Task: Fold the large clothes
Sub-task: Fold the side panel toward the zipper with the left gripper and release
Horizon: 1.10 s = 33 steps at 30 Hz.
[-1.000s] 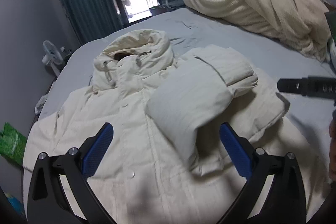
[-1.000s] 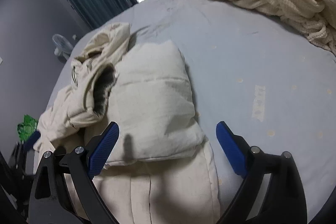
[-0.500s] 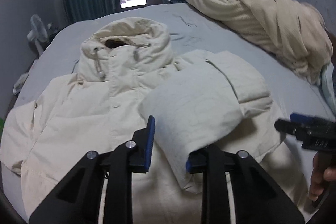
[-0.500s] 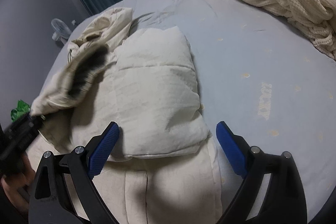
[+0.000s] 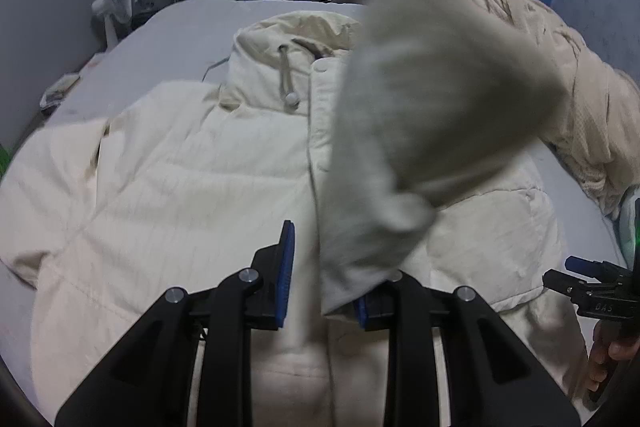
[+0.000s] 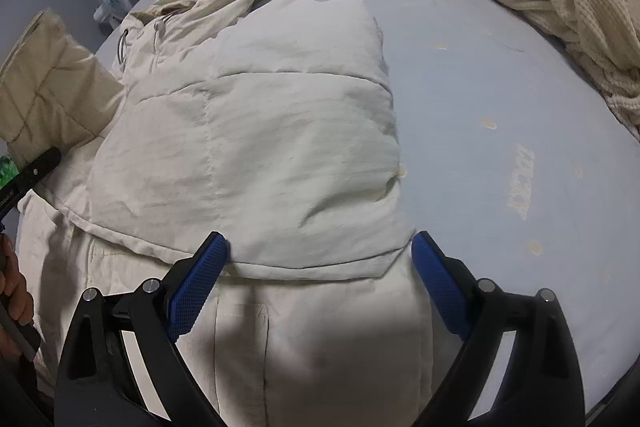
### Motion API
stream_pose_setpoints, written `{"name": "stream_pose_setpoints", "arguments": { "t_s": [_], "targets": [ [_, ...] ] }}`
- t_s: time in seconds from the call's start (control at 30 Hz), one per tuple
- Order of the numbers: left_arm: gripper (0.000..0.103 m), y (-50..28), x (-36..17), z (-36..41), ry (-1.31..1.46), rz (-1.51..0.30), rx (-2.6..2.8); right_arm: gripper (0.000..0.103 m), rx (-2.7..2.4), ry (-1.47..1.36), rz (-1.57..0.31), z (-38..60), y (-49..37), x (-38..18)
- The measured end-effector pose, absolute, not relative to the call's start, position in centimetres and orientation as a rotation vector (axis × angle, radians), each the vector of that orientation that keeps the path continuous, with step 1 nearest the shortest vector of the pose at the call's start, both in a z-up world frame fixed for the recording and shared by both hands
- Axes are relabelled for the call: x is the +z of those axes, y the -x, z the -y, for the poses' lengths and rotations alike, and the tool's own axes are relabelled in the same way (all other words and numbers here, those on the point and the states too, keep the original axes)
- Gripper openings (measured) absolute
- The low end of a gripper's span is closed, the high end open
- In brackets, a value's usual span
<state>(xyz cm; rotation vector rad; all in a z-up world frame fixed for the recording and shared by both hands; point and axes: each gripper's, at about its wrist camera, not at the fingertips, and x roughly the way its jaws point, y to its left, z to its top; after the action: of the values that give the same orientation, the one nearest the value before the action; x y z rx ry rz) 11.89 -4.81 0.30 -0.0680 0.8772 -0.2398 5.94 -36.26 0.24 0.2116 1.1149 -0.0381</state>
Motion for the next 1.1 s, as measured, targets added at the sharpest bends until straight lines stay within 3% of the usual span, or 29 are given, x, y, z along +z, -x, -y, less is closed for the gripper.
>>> {"name": "stream_pose_setpoints", "arguments": {
  "t_s": [0.43,0.7,0.77,0.83,0.9,1.1],
  "targets": [
    [0.025,-12.3,-2.7,-1.6,0.275,-0.952,-0.216,0.094,-0.003,-0.227,-1.093,35.7,-6.0,0.6],
    [0.027,-11.5,-2.0,-1.4,0.214,-0.966,-0.237,0.094,-0.052,-0.281,-1.056,37.0,-5.9,1.1],
    [0.033,-11.0,-2.0,-1.5,0.193,-0.972,-0.237,0.094,-0.078,-0.291,-1.051,37.5,-5.9,1.1],
    [0.06,-10.4,-1.8,-1.7,0.14,-0.968,-0.191,0.094,-0.096,-0.304,-1.048,38.0,-5.9,1.0],
    [0.071,-9.8,-1.7,-2.0,0.076,-0.943,-0.142,0.094,-0.105,-0.31,-1.049,38.2,-6.0,1.0],
    [0.077,-8.4,-1.1,-2.8,-0.054,-0.894,-0.102,0.095,-0.096,-0.307,-1.042,38.2,-6.1,1.0]
  ]
}}
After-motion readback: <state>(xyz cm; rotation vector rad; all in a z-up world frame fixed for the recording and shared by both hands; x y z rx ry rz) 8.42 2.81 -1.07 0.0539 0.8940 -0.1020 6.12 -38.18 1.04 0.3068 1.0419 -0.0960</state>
